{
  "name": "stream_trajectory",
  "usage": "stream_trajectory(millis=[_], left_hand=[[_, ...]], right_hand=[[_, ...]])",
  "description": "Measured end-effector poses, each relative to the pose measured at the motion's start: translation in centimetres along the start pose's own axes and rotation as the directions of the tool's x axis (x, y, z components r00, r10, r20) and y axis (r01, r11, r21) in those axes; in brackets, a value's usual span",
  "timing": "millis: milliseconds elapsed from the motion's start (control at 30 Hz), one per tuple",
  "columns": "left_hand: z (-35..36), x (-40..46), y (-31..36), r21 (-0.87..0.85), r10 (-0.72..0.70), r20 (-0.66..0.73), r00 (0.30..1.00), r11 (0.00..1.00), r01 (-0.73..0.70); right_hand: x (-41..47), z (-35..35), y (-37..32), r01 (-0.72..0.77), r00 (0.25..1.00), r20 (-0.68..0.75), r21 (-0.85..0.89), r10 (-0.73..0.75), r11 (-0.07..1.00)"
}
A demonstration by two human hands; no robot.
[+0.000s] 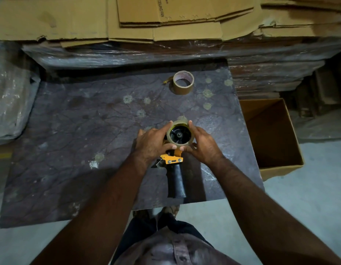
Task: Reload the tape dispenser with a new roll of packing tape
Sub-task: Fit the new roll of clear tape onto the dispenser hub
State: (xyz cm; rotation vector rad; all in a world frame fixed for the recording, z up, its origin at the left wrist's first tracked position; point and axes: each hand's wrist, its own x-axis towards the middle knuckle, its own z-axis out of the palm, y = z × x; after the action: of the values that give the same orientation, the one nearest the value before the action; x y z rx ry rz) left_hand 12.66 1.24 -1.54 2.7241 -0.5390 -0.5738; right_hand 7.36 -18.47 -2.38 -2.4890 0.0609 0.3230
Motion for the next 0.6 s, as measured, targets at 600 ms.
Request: stream_trajectory(millis=[600], left_hand=[[0.1, 0.9, 1.2, 0.408, 0.055, 0.020, 0.998, 0.911, -0.058]], right_hand=[[0.4, 0.0, 1.2, -0.019, 0.969, 0.204, -0.500, 0.139, 0.866]])
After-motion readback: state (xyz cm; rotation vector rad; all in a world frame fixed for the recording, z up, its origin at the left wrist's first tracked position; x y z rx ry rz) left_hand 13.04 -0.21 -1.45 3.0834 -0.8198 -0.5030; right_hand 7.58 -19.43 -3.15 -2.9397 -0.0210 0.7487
